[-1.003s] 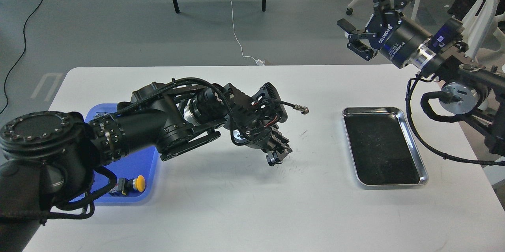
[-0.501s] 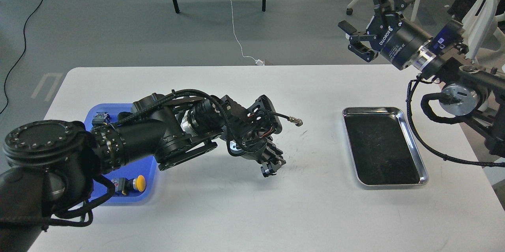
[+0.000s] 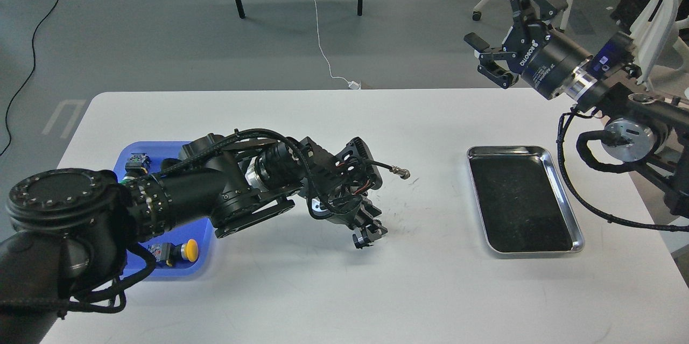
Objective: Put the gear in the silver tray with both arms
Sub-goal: 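Carry the black gear to the table center and release it, then retract the left arm and lower the right gripper to the gear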
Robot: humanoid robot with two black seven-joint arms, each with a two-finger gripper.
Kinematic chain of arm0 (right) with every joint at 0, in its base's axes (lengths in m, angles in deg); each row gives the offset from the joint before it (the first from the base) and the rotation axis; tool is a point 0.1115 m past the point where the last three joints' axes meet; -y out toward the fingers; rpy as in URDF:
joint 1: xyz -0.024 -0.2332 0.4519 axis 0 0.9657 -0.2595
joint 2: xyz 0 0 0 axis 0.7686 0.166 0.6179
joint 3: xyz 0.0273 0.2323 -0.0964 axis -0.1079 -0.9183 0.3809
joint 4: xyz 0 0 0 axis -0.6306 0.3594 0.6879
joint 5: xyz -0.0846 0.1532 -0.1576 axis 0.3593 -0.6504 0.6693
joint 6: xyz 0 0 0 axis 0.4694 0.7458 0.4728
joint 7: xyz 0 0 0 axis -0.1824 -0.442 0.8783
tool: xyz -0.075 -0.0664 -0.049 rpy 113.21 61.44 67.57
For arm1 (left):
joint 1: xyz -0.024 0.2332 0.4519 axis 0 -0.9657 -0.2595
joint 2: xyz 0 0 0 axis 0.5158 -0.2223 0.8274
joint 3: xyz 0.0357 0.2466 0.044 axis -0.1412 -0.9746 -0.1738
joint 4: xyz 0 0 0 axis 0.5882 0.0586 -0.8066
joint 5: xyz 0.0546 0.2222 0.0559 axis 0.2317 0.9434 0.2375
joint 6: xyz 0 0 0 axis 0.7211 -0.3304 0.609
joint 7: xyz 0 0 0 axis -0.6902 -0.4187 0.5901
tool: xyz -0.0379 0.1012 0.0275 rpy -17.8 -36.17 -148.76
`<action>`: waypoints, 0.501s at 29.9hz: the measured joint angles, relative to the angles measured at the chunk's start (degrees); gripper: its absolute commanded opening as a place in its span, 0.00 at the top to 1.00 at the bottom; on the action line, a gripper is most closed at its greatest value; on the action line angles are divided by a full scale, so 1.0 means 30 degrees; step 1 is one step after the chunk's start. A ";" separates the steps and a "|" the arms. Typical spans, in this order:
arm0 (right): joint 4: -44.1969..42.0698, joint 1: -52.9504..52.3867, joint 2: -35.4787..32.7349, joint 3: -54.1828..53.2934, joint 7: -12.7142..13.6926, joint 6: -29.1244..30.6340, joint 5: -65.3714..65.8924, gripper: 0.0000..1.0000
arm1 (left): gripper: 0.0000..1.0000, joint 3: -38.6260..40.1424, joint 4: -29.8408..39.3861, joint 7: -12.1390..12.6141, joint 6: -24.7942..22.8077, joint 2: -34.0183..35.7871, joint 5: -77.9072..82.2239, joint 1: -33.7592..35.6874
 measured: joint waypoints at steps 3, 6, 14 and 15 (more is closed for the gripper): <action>0.0031 0.0389 -0.0301 -0.0045 0.0000 0.0046 -0.0002 0.01 | 0.05 0.0342 0.0313 -0.0001 0.0025 0.0000 -0.0001 0.0075; 0.0111 0.0858 -0.0941 -0.0088 0.0000 0.0125 -0.0017 0.01 | 0.04 0.1555 0.0478 -0.0009 0.0548 0.0279 -0.0389 0.0137; 0.0387 0.2742 -0.2396 -0.0067 0.0000 0.0354 0.1584 0.01 | 0.02 0.5017 0.1805 0.0003 0.1848 0.5967 -1.1642 -0.2466; 0.0417 0.2861 -0.2525 -0.0065 0.0000 0.0375 0.2237 0.01 | 0.02 0.5558 0.2220 0.0002 0.2023 0.6609 -1.3188 -0.3030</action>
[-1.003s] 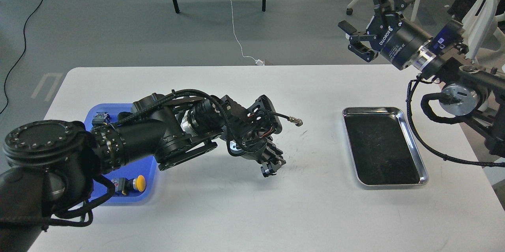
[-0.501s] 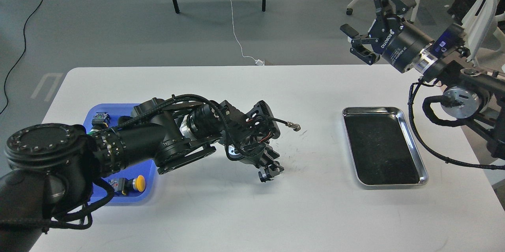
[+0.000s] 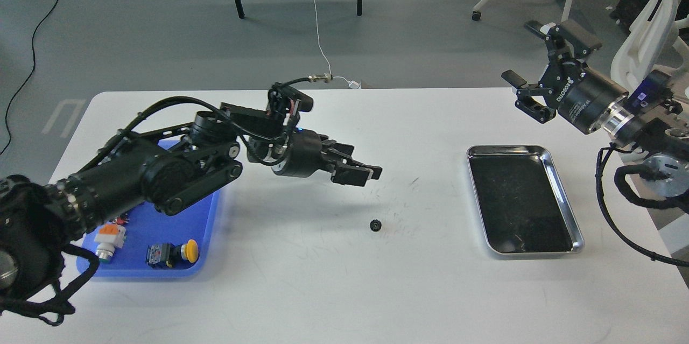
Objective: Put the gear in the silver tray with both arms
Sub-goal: 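Retract the left arm and lower the right gripper to the gear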
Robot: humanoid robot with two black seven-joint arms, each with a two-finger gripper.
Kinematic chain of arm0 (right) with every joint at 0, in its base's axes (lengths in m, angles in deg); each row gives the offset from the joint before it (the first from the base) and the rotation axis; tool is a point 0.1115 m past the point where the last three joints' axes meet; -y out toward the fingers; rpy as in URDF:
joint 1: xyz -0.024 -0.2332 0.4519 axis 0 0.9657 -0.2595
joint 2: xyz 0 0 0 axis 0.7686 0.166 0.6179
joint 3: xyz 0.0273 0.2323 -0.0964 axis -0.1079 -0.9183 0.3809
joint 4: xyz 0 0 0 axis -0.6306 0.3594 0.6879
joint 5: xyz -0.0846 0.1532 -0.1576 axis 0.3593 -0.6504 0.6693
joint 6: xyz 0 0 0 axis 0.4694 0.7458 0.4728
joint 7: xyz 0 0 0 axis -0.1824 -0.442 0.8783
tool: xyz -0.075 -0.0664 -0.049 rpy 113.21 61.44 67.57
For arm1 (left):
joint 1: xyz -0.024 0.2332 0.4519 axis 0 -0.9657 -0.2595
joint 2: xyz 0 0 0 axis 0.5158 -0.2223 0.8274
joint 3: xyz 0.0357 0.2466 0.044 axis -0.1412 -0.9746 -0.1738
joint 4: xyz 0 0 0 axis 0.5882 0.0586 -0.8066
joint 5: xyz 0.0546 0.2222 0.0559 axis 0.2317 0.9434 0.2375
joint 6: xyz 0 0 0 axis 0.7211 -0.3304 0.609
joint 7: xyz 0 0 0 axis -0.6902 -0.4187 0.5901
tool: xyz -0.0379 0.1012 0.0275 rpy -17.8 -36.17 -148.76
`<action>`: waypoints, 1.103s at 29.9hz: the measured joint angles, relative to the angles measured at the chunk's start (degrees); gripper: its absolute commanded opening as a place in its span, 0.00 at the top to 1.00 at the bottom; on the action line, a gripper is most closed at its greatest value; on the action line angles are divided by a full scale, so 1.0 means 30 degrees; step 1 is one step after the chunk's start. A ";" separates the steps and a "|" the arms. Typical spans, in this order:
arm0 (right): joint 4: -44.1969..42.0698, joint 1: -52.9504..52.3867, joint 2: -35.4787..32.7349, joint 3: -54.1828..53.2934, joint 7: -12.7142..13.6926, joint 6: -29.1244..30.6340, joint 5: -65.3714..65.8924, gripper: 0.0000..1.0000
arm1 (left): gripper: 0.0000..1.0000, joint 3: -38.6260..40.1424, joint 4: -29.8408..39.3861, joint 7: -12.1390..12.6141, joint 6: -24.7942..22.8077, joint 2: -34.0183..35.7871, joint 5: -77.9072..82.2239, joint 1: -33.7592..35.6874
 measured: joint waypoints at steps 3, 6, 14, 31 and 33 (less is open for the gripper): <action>0.0151 0.0149 -0.0273 0.0034 0.0000 0.0182 0.2555 0.01 | 0.02 0.2643 0.1802 0.0001 0.0237 0.1814 -0.4937 -0.2762; 0.0474 0.0101 -0.0313 0.0046 0.0000 0.0641 0.5323 0.01 | 0.02 0.6164 0.3583 0.0000 0.0302 0.2731 -0.8302 -0.6075; 0.1435 -0.3441 0.0279 0.3167 0.0000 0.1359 1.4067 0.01 | 0.02 1.3891 0.7037 0.0001 0.0345 0.2650 -1.1349 -1.3542; -0.0736 -1.1091 1.0757 1.5461 -0.0005 -0.2893 2.1232 0.01 | 0.02 1.5759 0.7114 0.1180 0.0426 0.2240 -1.7142 -1.4411; -0.0876 -1.1198 1.1395 1.6048 -0.0001 -0.3464 2.1448 0.02 | 0.02 1.5761 0.7127 0.1184 0.0427 0.2192 -1.7139 -1.4411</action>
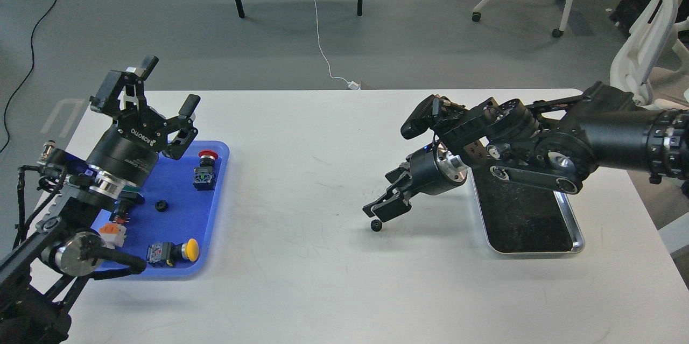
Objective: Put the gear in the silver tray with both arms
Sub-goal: 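Retract the left arm and lower the right gripper to the gear, then close the right gripper on the black gear on the table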
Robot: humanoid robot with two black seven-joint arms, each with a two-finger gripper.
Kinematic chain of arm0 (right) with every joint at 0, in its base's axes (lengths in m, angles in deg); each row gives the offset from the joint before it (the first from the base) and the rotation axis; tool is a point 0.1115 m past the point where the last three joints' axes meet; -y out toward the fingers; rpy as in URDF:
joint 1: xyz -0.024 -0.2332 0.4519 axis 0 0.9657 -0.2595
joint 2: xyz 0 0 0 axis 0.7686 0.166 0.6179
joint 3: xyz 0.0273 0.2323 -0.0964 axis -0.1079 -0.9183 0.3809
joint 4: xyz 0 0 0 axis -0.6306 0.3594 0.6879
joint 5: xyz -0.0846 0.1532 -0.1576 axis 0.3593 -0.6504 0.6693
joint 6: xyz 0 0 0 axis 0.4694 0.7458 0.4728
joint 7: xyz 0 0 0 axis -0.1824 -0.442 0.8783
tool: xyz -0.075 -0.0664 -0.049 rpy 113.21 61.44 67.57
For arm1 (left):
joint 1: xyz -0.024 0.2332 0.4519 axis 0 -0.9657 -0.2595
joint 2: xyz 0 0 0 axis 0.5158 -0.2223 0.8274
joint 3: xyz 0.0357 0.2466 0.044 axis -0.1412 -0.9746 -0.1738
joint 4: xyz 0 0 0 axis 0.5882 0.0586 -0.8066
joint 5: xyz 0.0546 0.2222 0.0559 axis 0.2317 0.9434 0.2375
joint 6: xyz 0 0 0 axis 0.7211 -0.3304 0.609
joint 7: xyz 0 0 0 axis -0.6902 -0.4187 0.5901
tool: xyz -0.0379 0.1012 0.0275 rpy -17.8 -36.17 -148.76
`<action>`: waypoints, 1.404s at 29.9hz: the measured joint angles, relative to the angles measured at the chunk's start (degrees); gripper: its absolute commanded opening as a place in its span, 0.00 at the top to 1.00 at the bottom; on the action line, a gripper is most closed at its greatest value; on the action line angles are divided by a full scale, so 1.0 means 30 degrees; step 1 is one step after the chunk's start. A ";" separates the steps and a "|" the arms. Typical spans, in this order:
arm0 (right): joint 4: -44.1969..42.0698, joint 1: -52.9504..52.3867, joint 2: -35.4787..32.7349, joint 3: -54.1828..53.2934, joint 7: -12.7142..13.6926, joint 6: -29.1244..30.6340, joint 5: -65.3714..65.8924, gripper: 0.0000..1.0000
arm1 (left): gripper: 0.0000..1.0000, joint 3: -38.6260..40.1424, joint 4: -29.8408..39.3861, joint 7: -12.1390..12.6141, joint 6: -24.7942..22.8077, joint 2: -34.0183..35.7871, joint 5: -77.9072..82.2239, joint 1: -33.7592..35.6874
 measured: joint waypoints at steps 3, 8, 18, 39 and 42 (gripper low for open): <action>-0.0064 -0.0190 0.0625 0.0854 0.0000 -0.0342 0.0311 0.04 | 0.02 0.0022 0.0011 0.0002 0.0000 -0.0033 0.0019 -0.0003; -0.0071 -0.0223 0.0909 0.1713 0.0000 -0.1029 0.0714 0.12 | 0.02 0.0027 0.0012 0.0002 -0.0001 -0.0041 0.0037 -0.0003; -0.0410 0.0248 0.1261 0.2514 0.0001 -0.2049 0.0712 0.36 | 0.02 0.0037 0.0017 -0.0021 -0.0032 -0.0176 0.0037 -0.0003; -0.1299 0.1057 0.2085 0.2954 0.0002 -0.2445 0.0719 0.58 | 0.02 0.0056 0.0123 -0.0050 -0.0021 -0.0284 0.0057 -0.0182; -0.1444 0.1057 0.2105 0.3038 -0.0003 -0.2445 0.0719 0.64 | 0.02 0.0057 0.0123 -0.0051 -0.0023 -0.0312 0.0057 -0.0200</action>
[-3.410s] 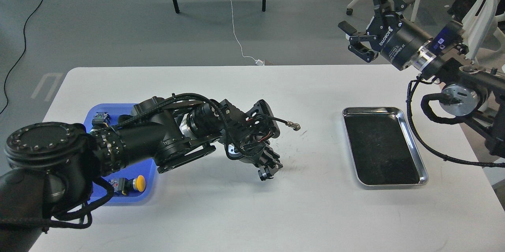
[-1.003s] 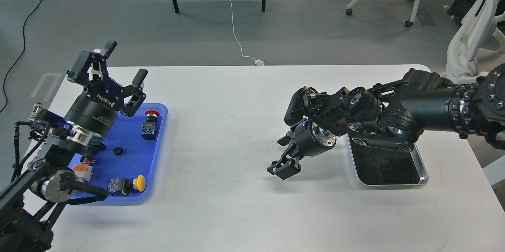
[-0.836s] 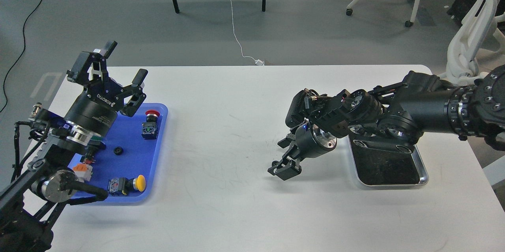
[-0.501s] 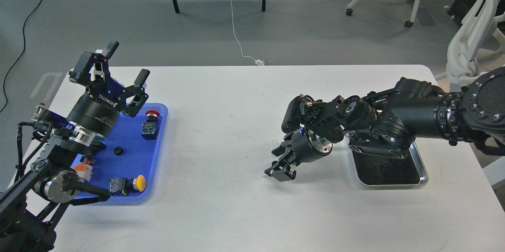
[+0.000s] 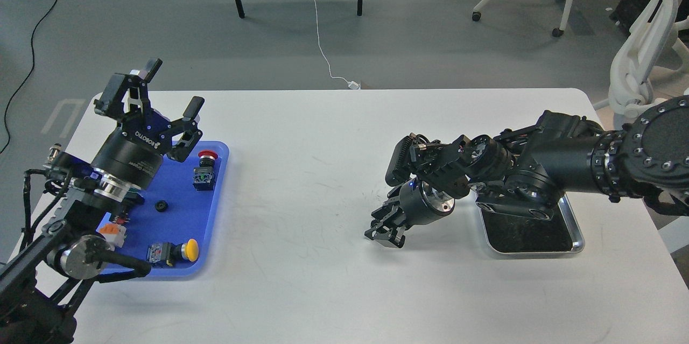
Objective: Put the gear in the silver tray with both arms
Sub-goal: 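Close the right gripper on the black gear on the table, then carry the gear into the silver tray and open the right gripper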
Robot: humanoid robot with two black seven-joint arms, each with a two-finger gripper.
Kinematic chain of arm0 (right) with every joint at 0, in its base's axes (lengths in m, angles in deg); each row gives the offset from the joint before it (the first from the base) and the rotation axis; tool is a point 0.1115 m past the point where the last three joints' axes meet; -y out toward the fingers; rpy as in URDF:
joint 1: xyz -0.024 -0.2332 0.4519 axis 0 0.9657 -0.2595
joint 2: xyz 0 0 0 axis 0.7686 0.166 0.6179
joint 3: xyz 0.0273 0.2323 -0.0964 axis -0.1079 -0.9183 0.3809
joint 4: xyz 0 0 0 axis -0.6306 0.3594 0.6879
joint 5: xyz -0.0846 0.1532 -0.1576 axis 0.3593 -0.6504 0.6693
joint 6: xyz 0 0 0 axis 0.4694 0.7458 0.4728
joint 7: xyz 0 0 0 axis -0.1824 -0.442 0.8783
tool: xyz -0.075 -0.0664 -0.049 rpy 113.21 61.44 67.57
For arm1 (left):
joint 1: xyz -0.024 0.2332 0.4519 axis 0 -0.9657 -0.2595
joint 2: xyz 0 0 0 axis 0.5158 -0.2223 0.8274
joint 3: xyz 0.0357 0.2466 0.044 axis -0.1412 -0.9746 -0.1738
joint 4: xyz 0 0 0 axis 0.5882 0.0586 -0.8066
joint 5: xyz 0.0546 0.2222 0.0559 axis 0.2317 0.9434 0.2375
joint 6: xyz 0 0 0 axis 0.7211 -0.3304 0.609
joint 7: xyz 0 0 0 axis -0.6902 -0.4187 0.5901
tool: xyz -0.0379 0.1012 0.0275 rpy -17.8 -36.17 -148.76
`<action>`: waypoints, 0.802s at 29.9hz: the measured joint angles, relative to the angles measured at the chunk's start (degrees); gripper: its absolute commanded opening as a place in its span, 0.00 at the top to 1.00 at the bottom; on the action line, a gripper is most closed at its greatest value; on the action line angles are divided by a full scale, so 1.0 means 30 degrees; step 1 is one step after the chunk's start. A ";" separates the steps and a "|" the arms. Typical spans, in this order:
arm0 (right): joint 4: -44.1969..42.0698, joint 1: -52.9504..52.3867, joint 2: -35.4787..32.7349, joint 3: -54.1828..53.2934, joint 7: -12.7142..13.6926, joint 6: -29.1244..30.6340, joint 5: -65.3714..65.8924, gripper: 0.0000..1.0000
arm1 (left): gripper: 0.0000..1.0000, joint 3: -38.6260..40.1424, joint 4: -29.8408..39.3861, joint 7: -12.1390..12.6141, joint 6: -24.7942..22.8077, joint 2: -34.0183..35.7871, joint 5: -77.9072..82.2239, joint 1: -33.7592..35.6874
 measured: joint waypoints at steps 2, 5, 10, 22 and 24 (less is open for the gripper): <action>-0.0070 0.0000 0.0028 0.0105 0.0005 -0.0003 -0.0004 0.70 | 0.02 0.0000 -0.0001 -0.0001 -0.0004 -0.0016 0.0000 -0.0011; -0.0120 0.0001 0.0142 0.0181 0.0007 -0.0006 -0.0003 0.80 | 0.02 0.0000 -0.0002 -0.0003 -0.0007 -0.0031 0.0001 -0.0100; -0.0136 0.0002 0.0225 0.0198 0.0012 0.0025 -0.0035 0.85 | 0.02 0.0000 -0.0010 -0.0004 -0.0011 -0.0143 0.0029 -0.0148; 0.0603 -0.1775 -0.2045 0.0038 -0.0006 -0.0026 -0.0257 0.85 | 0.02 0.0116 -0.0008 -0.0006 -0.0095 -0.0256 0.0031 -0.0152; 0.1110 -0.2282 -0.3341 -0.0042 -0.0002 -0.0030 -0.0260 0.85 | 0.02 0.0119 -0.0007 -0.0006 -0.0096 -0.0288 0.0031 -0.0152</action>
